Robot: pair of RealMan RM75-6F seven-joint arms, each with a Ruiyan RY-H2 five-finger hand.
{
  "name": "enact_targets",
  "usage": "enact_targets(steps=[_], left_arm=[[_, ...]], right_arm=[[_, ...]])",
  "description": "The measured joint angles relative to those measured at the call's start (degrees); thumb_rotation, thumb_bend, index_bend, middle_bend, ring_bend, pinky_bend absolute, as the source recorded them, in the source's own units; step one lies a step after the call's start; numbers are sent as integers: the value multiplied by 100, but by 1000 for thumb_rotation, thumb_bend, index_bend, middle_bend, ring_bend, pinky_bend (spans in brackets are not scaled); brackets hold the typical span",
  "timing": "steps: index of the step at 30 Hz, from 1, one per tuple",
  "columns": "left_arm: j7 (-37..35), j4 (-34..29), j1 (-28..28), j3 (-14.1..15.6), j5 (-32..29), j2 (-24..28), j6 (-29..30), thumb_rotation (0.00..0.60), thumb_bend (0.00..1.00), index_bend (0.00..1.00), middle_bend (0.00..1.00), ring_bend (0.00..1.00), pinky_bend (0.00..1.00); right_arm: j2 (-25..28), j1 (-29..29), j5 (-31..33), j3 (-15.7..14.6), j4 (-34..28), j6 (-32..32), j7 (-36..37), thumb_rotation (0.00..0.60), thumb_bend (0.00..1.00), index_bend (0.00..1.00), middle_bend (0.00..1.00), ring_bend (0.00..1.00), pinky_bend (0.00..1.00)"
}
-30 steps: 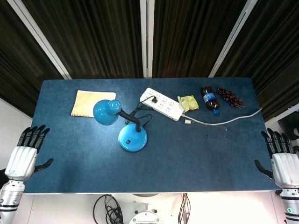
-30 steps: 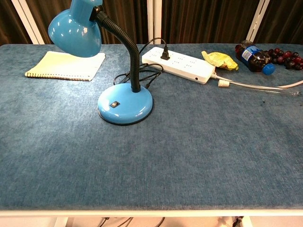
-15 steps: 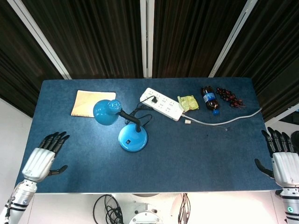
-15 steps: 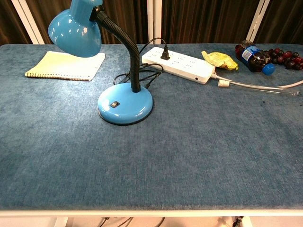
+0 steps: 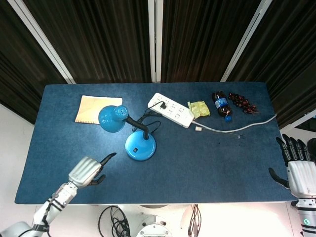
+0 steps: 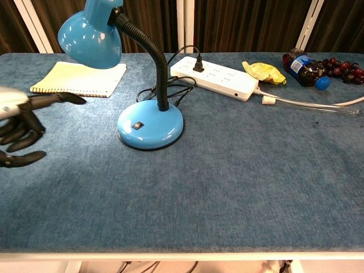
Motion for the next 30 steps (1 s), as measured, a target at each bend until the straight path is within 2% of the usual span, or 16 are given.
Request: enact_targets(steps=[5, 11, 21, 30], left_arm=[[459, 76, -389, -141, -506, -426, -542, 600, 427, 61, 800, 757, 802], [781, 134, -646, -265, -974, -667, -787, 600, 451, 45, 814, 774, 806], [1124, 294, -1011, -383, -1630, -812, -1151, 600, 473, 34, 815, 781, 809], [1332, 426, -1228, -379, -2030, -847, -1200, 600, 475, 34, 816, 782, 809]], right_arm=[[45, -10, 49, 10, 35, -11, 60, 600, 176, 0, 0, 0, 0], [40, -16, 78, 12, 103, -25, 102, 600, 176, 0, 0, 0, 0], [110, -48, 100, 37, 103, 28, 229, 600, 176, 0, 0, 0, 0], [142, -37, 128, 84, 82, 41, 257, 600, 176, 0, 0, 0, 0]])
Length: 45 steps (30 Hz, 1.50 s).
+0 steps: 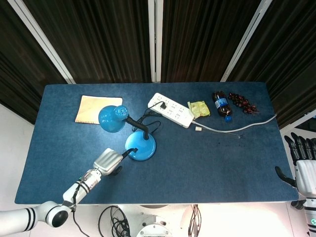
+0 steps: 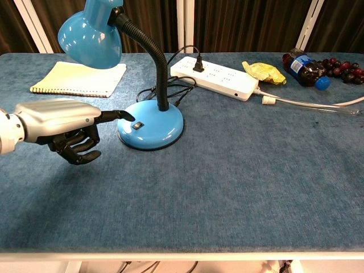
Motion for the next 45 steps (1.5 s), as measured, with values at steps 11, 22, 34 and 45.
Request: enact_targets(steps=[11, 22, 34, 45], left_arm=[[54, 70, -231, 100, -179, -29, -100, 600, 480, 34, 817, 782, 808], [109, 116, -407, 149, -341, -65, -144, 600, 484, 34, 818, 782, 807], [164, 87, -505, 192, -492, -56, -21, 600, 491, 34, 818, 782, 807], [96, -445, 255, 394, -87, 692, 1493, 600, 403, 125, 712, 685, 746]], right_arm=[[-1, -10, 68, 12, 21, -16, -16, 600, 176, 0, 0, 0, 0], [-24, -3, 89, 2, 35, -62, -43, 600, 176, 0, 0, 0, 0], [-29, -14, 133, 19, 99, -60, 45, 600, 176, 0, 0, 0, 0], [-27, -8, 140, 36, 155, -70, 162, 600, 176, 0, 0, 0, 0]])
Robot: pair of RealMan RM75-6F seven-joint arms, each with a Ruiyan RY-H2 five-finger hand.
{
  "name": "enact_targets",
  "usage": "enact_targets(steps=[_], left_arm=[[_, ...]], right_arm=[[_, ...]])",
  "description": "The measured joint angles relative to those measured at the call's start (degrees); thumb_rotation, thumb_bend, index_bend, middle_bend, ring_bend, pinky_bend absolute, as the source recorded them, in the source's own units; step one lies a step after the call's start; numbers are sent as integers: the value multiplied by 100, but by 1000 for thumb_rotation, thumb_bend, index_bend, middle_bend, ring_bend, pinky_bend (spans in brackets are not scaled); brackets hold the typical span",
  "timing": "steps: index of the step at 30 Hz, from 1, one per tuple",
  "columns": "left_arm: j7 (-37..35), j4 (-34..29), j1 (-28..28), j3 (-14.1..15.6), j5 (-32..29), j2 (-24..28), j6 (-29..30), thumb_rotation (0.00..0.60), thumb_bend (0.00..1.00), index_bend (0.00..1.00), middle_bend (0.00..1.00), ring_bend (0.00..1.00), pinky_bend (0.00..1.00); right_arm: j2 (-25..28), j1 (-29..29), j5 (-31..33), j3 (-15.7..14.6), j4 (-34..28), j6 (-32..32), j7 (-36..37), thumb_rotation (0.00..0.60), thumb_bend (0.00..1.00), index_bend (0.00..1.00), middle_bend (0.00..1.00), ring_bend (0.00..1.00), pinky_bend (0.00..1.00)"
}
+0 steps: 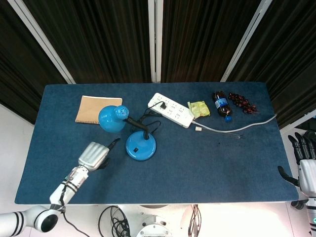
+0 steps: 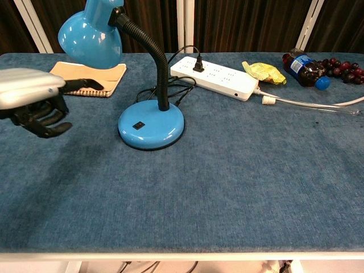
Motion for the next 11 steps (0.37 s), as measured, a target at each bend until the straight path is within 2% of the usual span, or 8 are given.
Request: enact_targets(steps=[3, 5, 6, 7, 8, 11], left_arm=[[-126, -12, 450, 83, 112, 284, 689, 600, 372, 170, 499, 430, 564], [-348, -25, 799, 132, 89, 550, 1053, 600, 346, 127, 234, 140, 316], [-458, -41, 916, 148, 37, 683, 1132, 600, 324, 104, 131, 57, 211], [-557, -60, 1003, 158, -40, 821, 1165, 600, 291, 82, 50, 9, 105], [-674, -74, 1082, 160, -156, 995, 1164, 600, 254, 70, 11, 0, 40], [-866, -24, 1215, 123, -294, 1201, 1161, 600, 151, 64, 0, 0, 0]], right_arm=[[-12, 11, -11, 2, 12, -6, 0, 600, 176, 0, 0, 0, 0], [-23, 17, -20, 3, 9, -9, -6, 600, 176, 0, 0, 0, 0], [-29, 20, -27, 2, 6, -9, -13, 600, 176, 0, 0, 0, 0], [-34, 23, -34, 1, 2, -8, -22, 600, 176, 0, 0, 0, 0], [-38, 25, -41, 0, -2, -8, -33, 600, 176, 0, 0, 0, 0], [-47, 35, -58, -2, -23, -9, -87, 600, 176, 0, 0, 0, 0]])
